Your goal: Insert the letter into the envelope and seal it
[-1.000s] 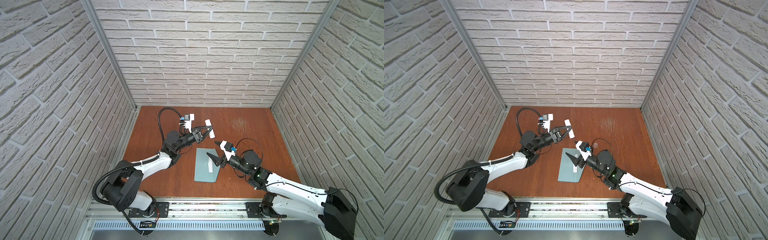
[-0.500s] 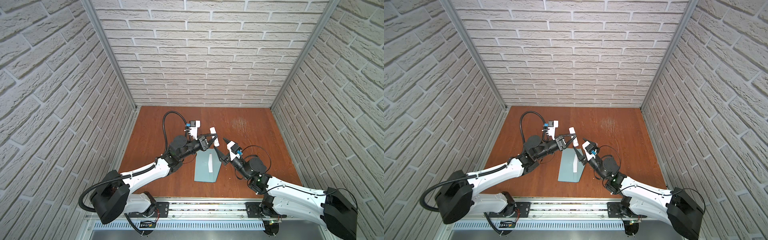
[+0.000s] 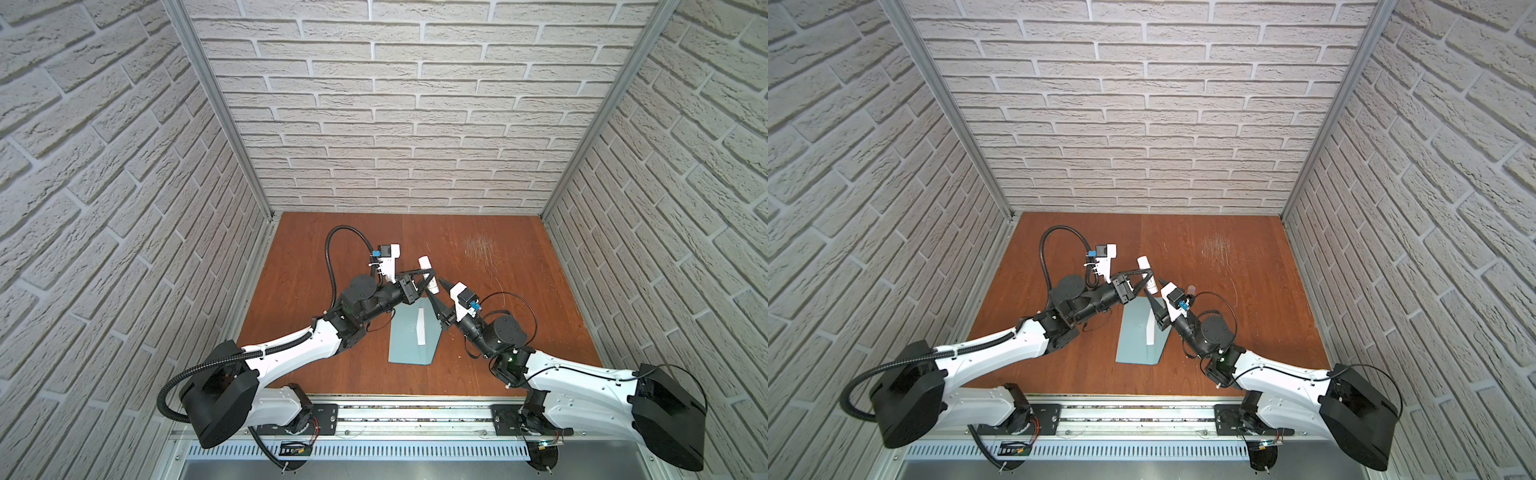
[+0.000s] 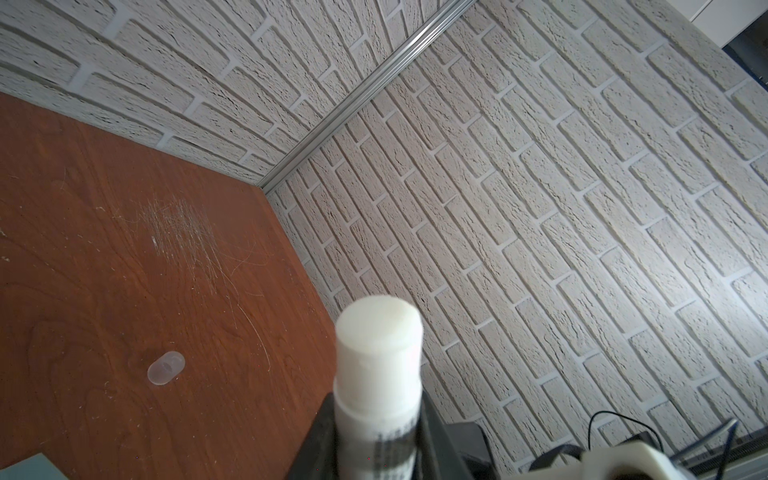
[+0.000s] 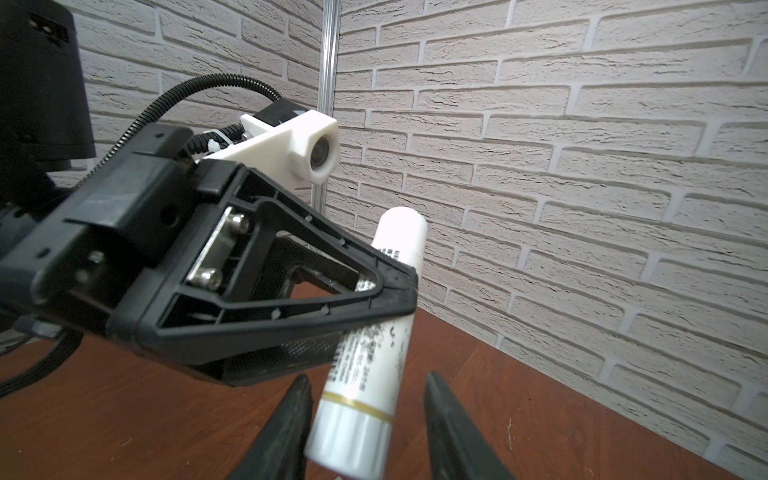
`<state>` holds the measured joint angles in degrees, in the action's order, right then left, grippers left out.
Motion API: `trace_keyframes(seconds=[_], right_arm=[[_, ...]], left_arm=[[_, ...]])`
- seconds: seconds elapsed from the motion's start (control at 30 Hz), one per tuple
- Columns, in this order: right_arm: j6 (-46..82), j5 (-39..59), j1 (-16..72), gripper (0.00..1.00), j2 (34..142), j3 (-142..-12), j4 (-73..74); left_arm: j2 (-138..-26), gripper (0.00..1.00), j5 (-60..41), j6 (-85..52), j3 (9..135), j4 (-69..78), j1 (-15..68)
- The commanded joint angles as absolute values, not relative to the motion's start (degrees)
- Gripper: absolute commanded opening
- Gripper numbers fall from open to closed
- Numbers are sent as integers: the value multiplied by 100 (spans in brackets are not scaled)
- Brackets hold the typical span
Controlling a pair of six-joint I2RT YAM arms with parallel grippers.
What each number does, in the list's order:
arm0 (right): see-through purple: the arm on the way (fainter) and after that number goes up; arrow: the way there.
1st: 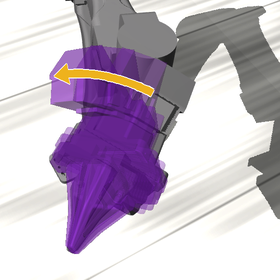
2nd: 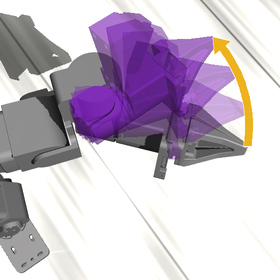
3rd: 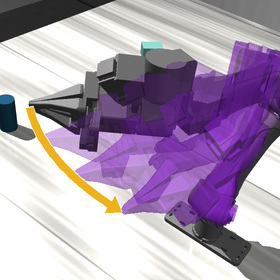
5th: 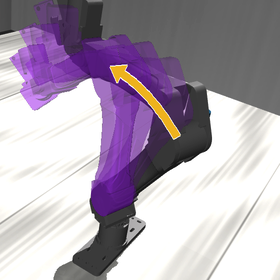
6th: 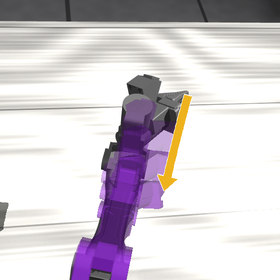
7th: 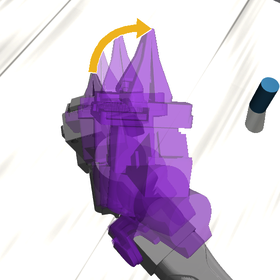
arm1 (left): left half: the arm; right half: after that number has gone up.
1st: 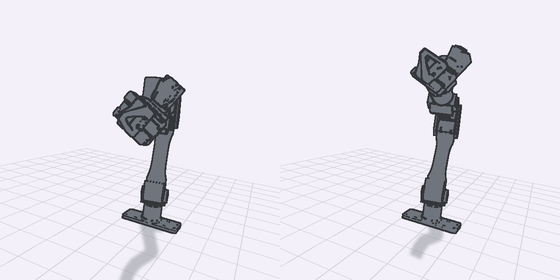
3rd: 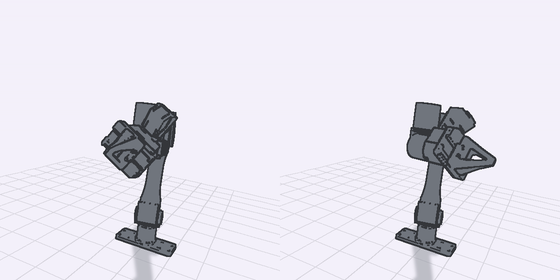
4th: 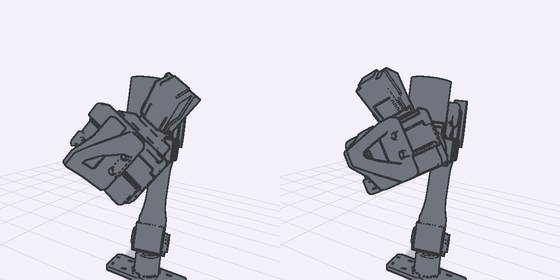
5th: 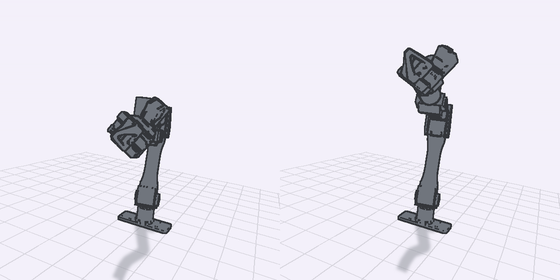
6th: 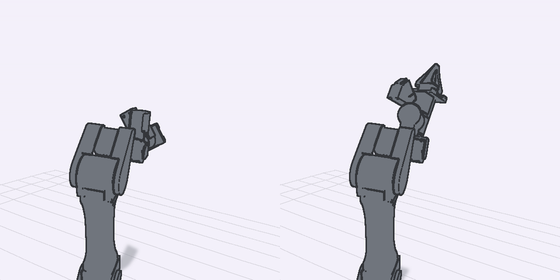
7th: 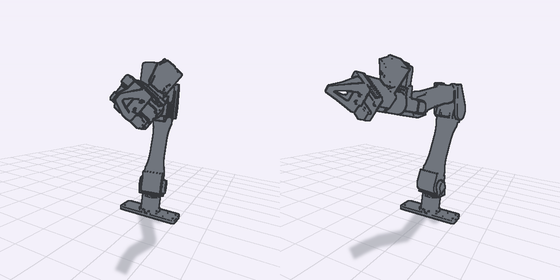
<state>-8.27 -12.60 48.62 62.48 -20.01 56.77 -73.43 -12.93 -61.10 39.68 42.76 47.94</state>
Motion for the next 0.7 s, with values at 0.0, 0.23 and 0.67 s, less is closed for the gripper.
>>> trace_keyframes(seconds=[0.0,0.23,0.67], right_arm=[[-834,-1530,4877,41,6376,-2096,6350],[-918,-1771,4885,31,6776,-2057,7117],[-925,-1655,4891,21,6845,-2156,7318]], left_arm=[[-7276,0,-1323,-6097,3929,4716,4839],[-7434,0,-1362,-6240,3885,4929,4843],[-7529,0,-1327,-6275,3792,4939,4878]])
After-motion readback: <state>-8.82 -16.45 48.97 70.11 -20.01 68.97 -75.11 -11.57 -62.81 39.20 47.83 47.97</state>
